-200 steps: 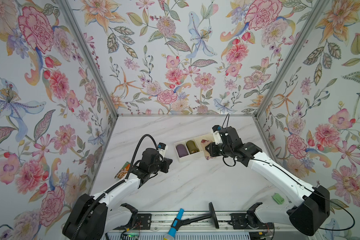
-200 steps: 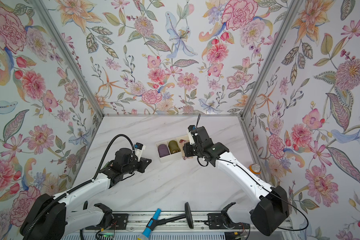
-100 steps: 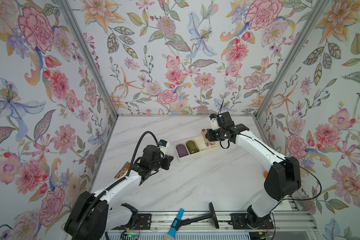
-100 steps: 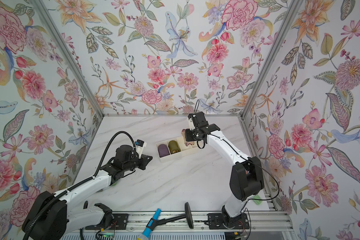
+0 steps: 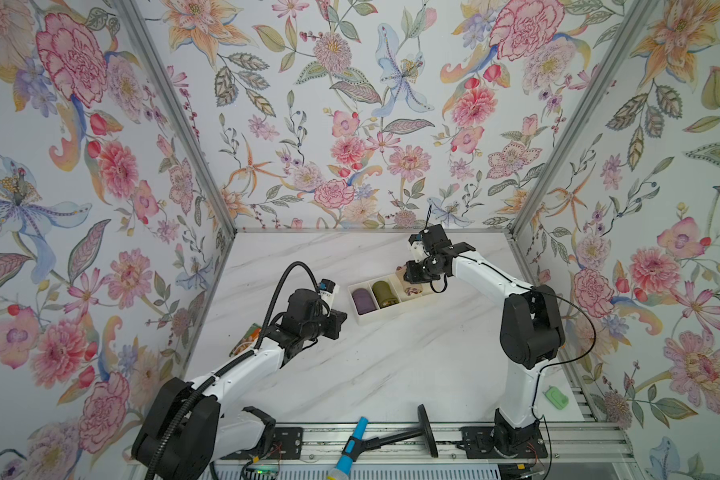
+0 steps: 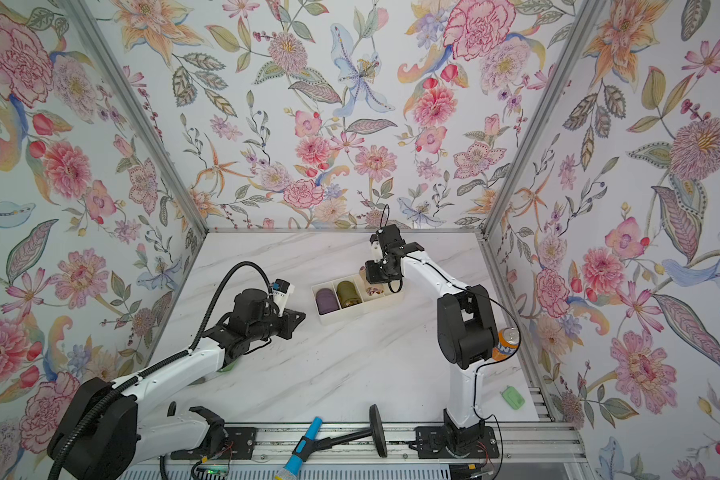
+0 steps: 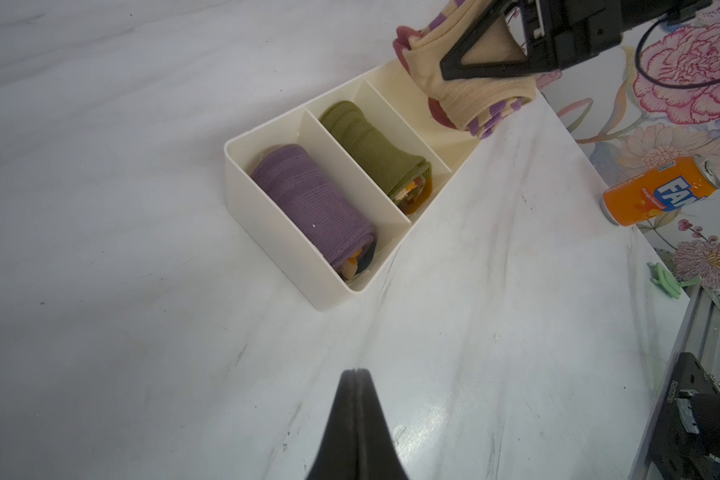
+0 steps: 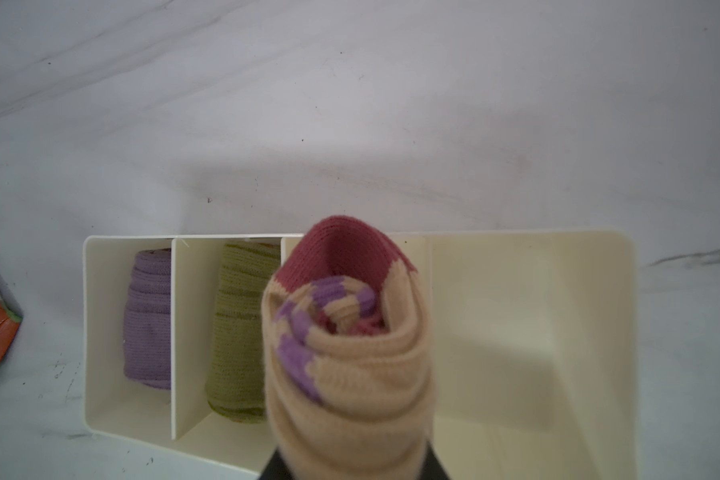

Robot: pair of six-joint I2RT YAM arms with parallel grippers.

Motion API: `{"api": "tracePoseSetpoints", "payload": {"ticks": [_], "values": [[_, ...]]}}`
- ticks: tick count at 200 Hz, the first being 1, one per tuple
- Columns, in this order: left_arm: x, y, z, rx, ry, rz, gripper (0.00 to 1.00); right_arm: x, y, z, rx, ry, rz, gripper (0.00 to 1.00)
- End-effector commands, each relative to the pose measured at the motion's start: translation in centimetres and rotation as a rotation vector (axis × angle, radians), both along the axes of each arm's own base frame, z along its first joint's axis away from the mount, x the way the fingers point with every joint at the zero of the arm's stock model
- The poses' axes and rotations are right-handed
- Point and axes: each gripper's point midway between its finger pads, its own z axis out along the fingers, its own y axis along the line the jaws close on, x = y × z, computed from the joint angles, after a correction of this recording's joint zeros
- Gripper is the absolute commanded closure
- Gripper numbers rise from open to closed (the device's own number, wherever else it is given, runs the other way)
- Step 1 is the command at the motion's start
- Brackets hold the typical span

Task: Roll the socks
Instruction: 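Lift the roll with the right gripper toward the organizer while left withdraws, then lower the roll upright into the empty compartment beside the green sock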

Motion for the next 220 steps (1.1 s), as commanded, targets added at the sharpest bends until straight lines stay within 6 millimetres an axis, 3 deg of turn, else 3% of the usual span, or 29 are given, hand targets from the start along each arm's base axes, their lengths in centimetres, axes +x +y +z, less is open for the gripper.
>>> {"api": "tracePoseSetpoints", "payload": {"ticks": [1,126,220], "values": [[1.0,0.3,0.7,0.016,-0.023,0.015,0.98,0.1,0.4,-0.2,0.001,0.019,0.028,1.00],[0.8,0.5,0.2,0.017,-0.014,0.021,0.98,0.2,0.9,-5.5,-0.117,0.107,0.048,1.00],[0.5,0.6,-0.2,0.015,-0.007,0.019,0.98,0.5,1.6,-5.8,-0.255,0.129,0.075,1.00]]}}
